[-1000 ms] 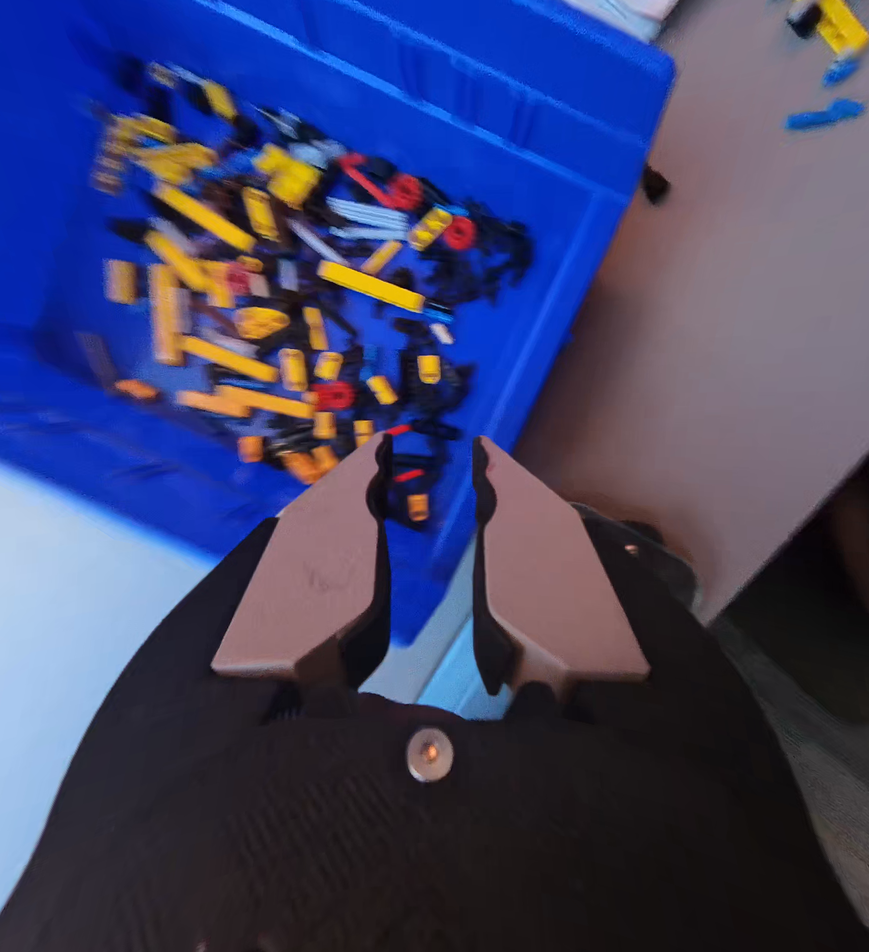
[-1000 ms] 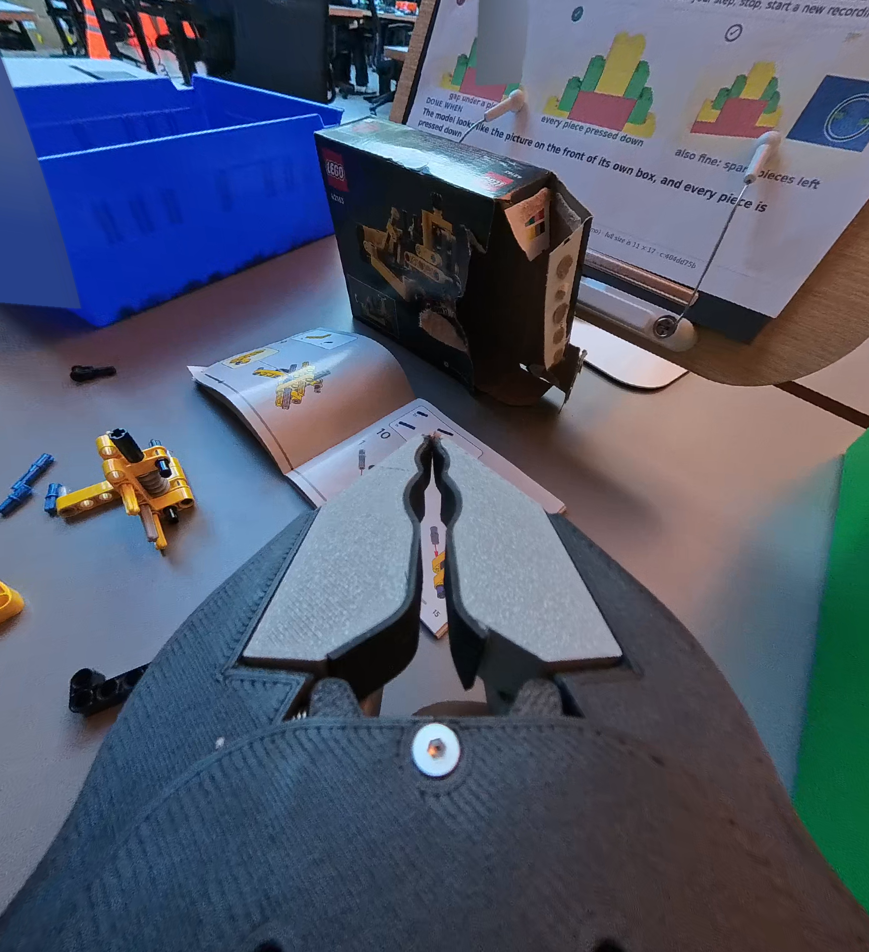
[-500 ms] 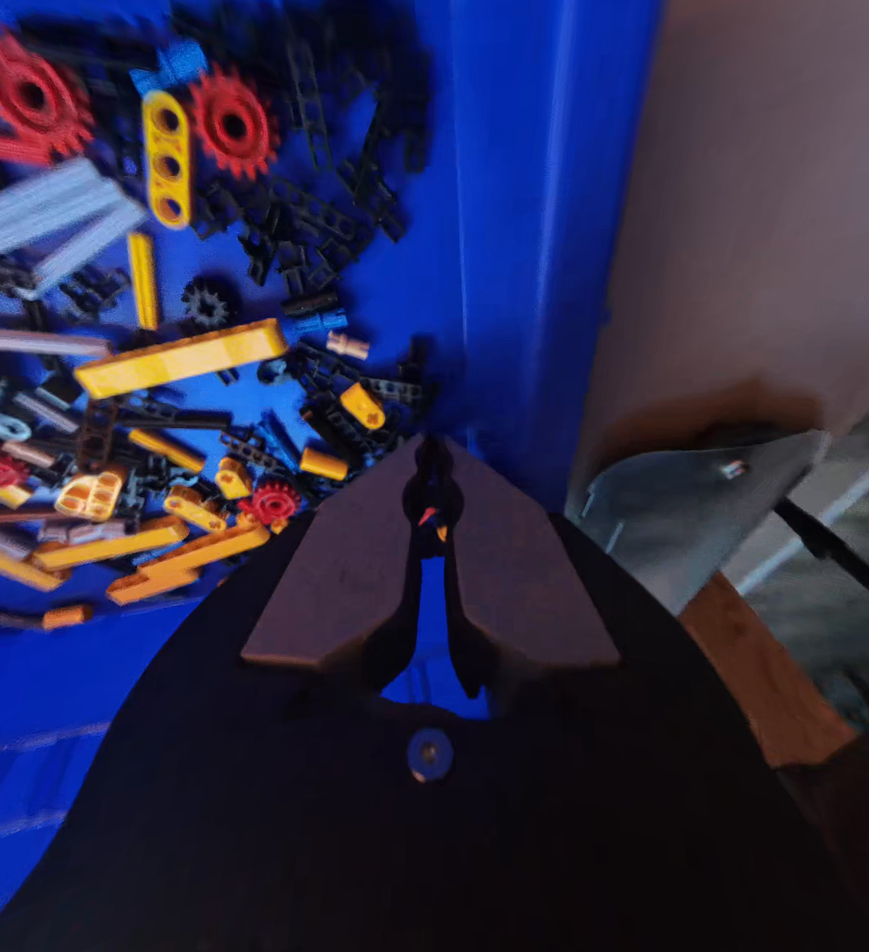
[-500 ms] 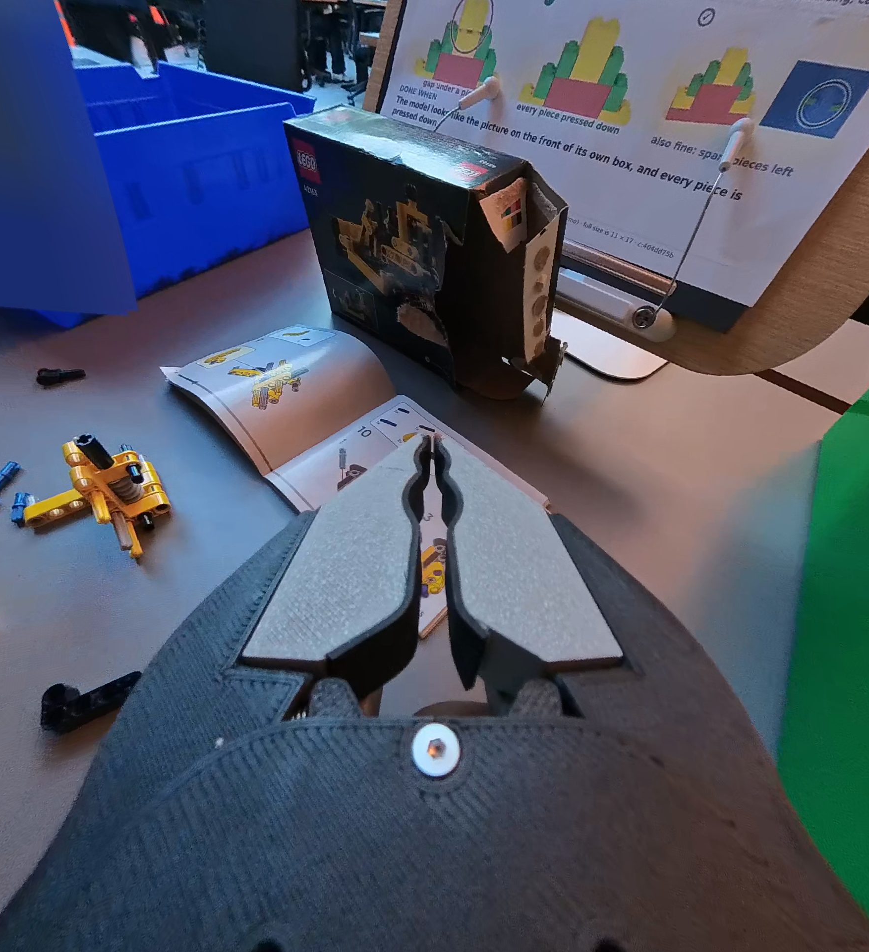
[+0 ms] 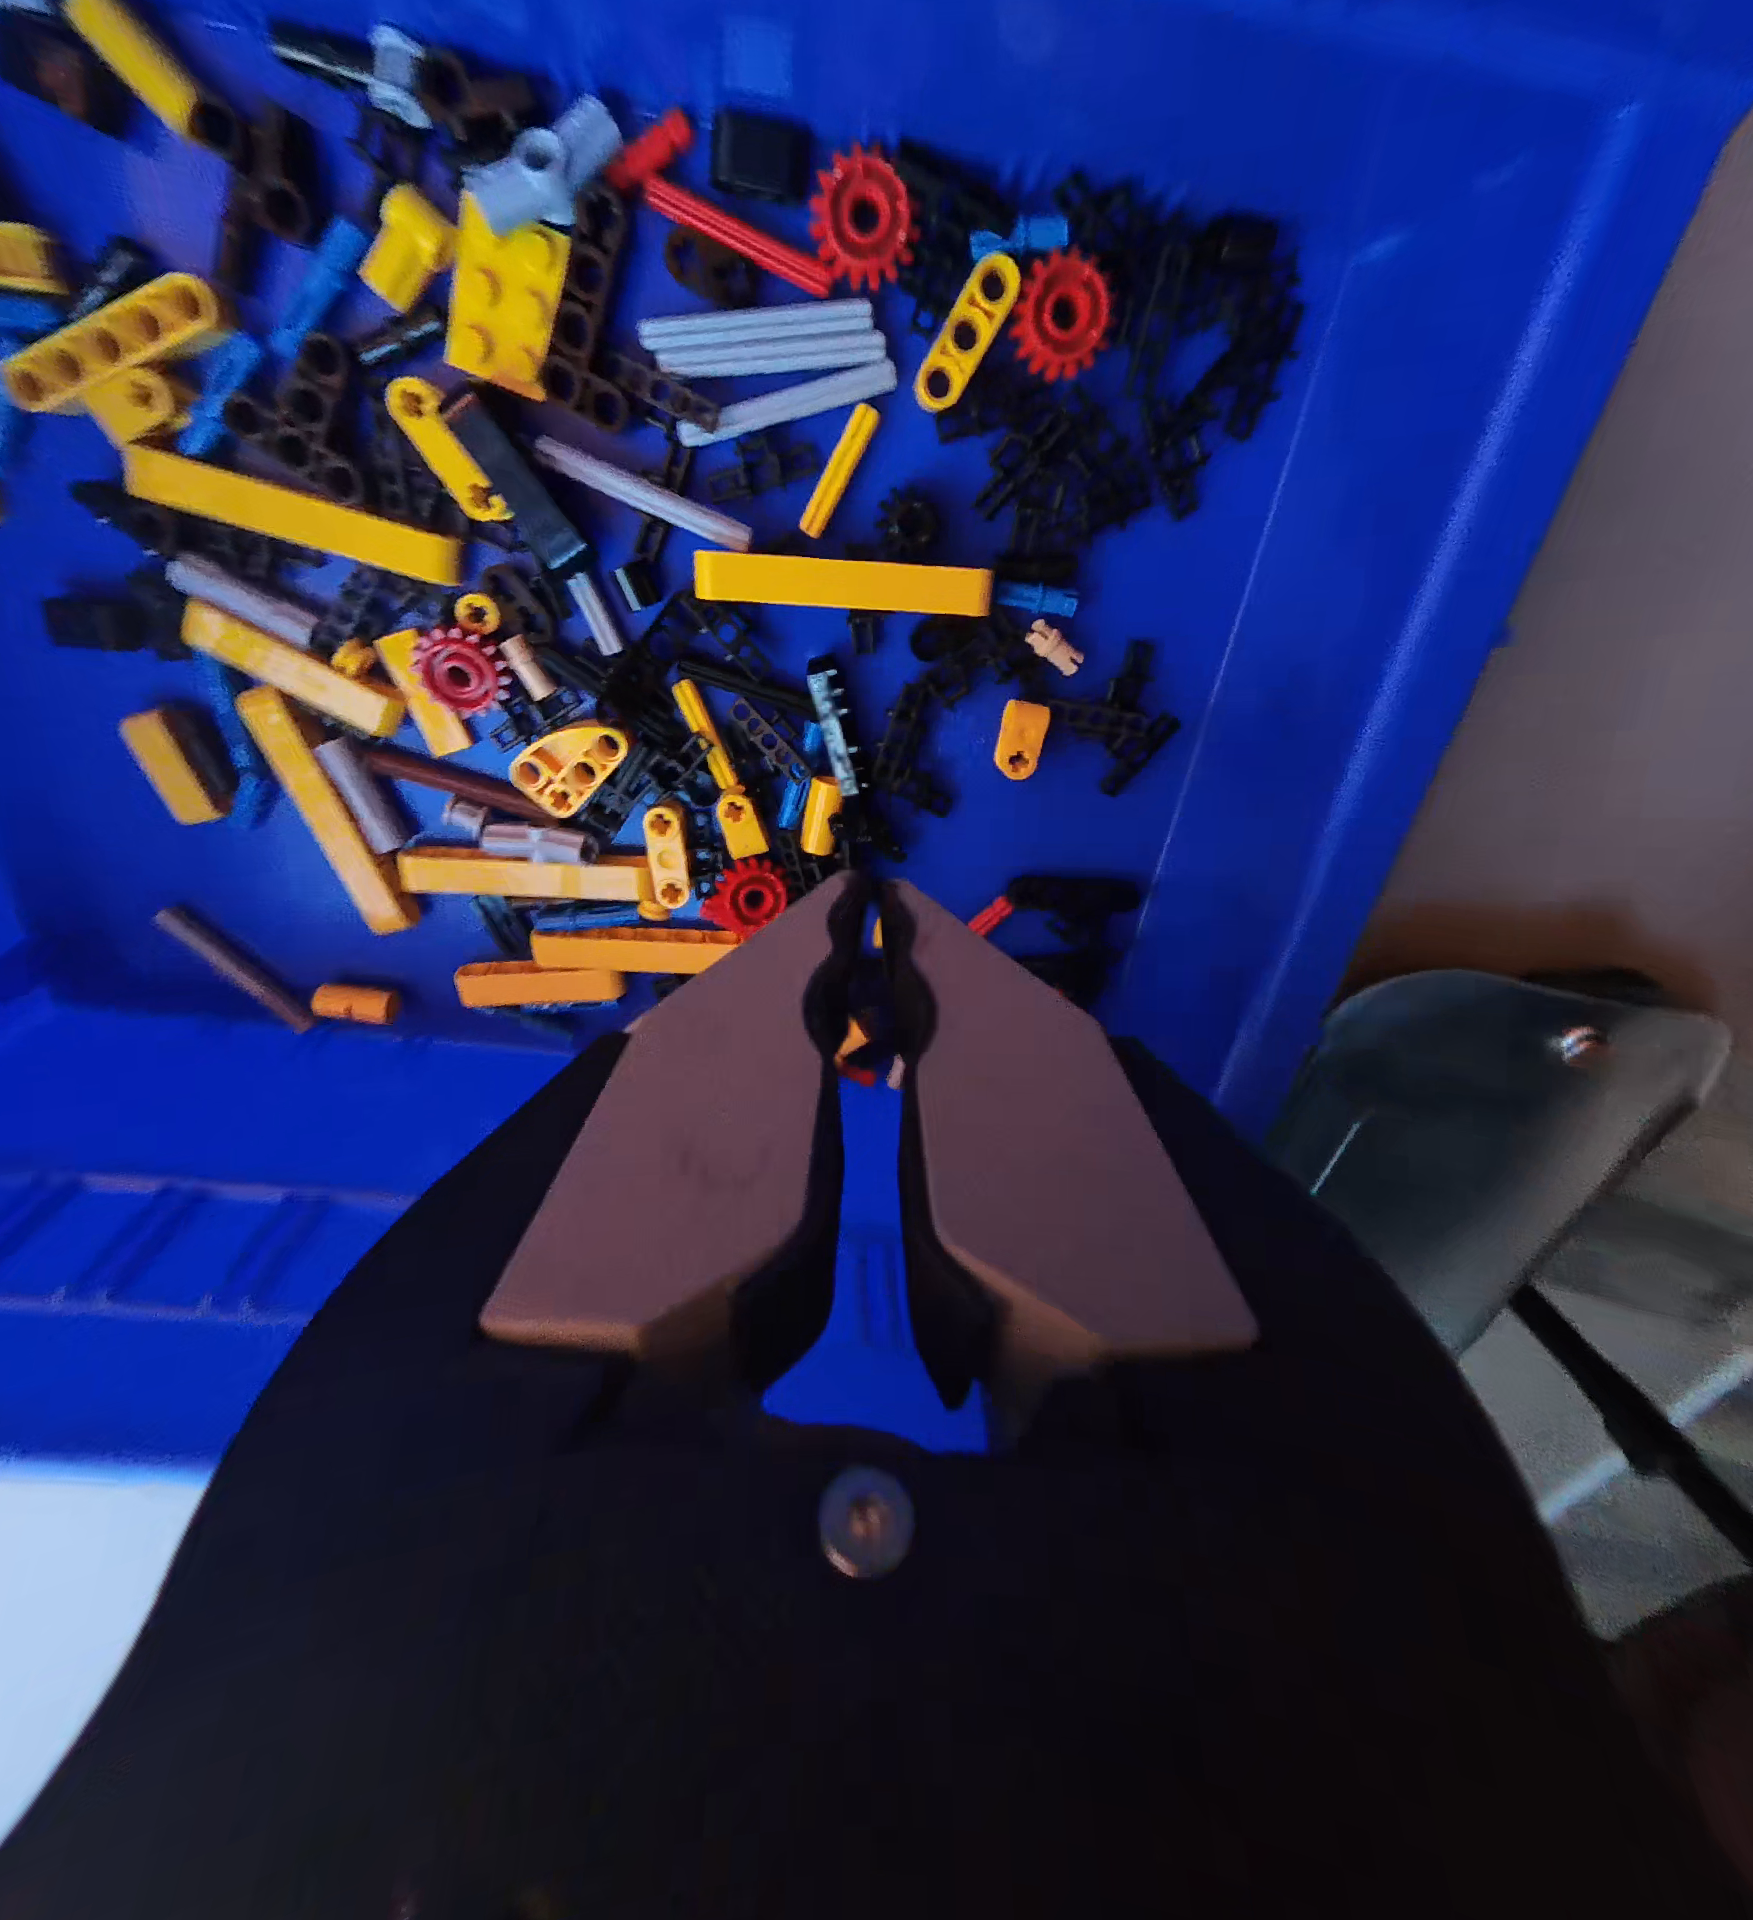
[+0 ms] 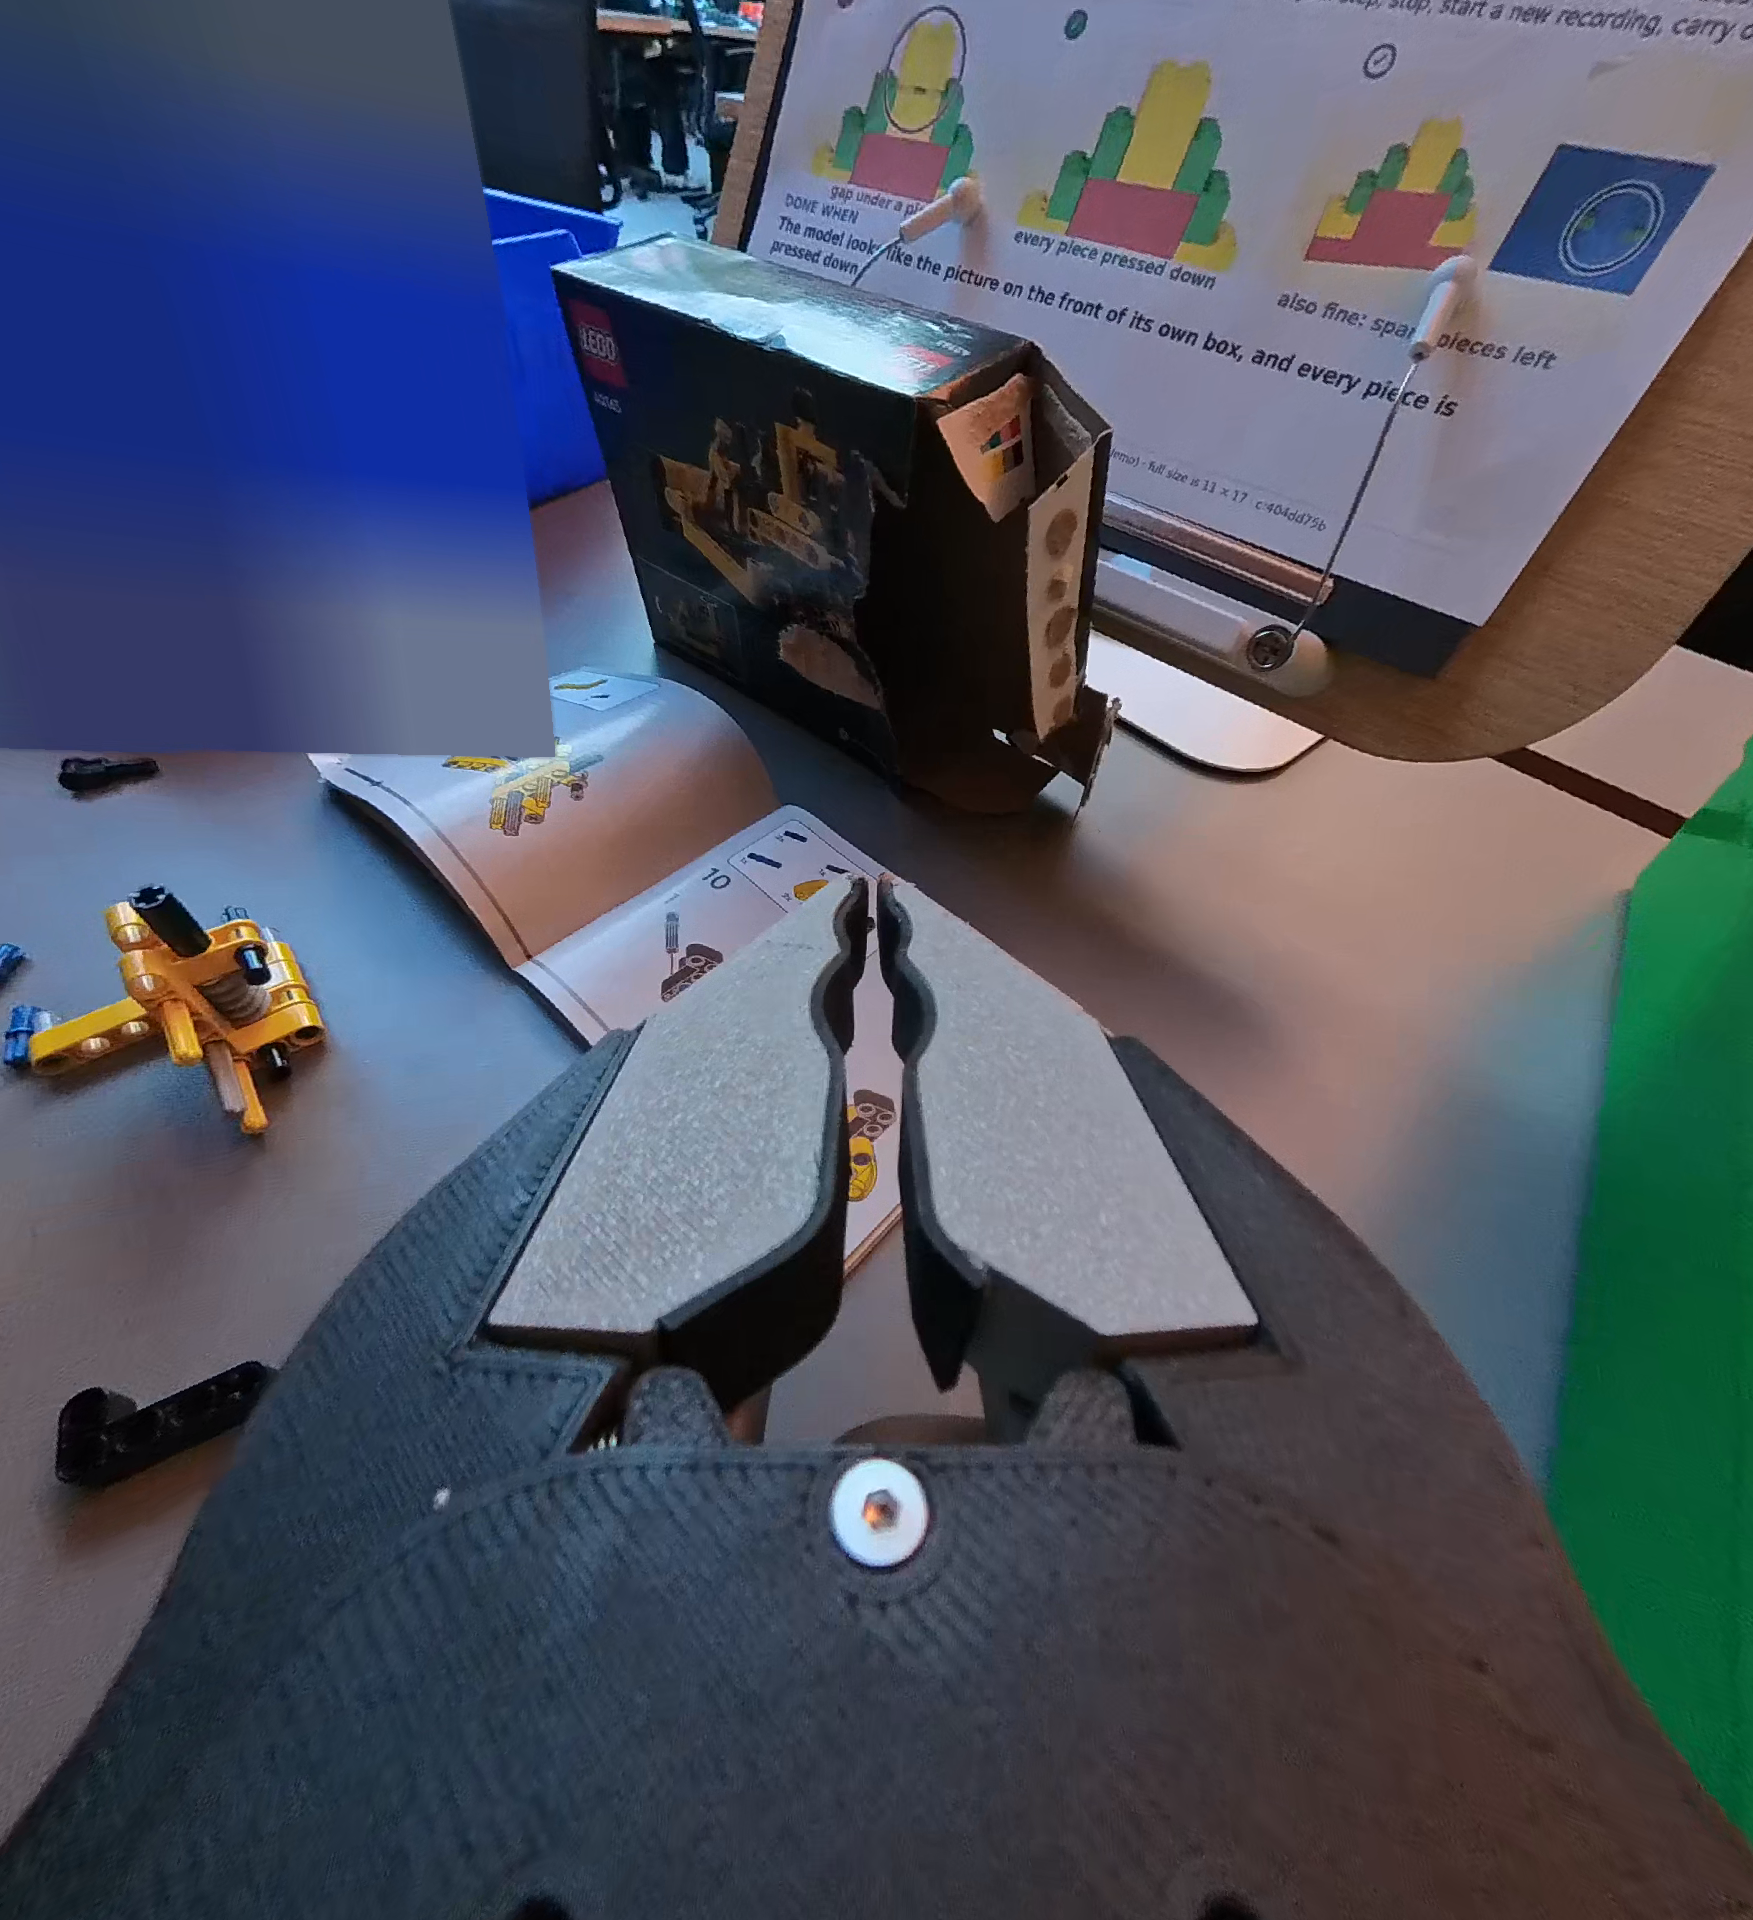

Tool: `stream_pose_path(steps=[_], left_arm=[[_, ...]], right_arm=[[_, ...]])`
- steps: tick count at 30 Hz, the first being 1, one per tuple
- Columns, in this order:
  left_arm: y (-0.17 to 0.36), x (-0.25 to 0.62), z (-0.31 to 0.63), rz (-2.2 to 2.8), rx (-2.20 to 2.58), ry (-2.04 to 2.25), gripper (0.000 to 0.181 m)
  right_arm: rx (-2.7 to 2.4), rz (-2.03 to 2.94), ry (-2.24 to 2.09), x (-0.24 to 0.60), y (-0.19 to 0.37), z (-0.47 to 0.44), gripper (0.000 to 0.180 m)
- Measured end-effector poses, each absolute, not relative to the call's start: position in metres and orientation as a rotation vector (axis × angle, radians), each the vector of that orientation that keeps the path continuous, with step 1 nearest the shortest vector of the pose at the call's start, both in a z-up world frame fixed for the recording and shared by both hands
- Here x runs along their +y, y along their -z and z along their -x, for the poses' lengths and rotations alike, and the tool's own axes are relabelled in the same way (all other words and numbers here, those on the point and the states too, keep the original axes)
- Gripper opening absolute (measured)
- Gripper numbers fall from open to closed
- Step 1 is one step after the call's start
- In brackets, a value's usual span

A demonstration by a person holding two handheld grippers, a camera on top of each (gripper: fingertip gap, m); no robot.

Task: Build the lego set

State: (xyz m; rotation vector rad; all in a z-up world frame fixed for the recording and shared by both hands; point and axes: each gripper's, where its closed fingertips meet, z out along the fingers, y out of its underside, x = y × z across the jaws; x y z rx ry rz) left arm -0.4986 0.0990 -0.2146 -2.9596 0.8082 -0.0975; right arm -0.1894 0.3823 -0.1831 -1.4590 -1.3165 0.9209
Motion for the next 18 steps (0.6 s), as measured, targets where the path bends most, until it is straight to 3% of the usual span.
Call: stream_pose_path(steps=[1,12,18], left_arm=[[0.211,0.101,0.501,2.937,0.763,0.058,0.001],[0.177,0.108,0.511,2.715,0.298,0.012,0.022],[0.128,0.11,0.487,2.492,0.131,-0.011,0.049]], right_arm=[[-1.315,1.46,-0.924,0.382,0.183,0.189,0.0],[-1.311,1.467,-0.943,0.383,0.183,0.189,0.0],[-1.34,1.451,-0.976,0.377,0.183,0.19,0.0]])
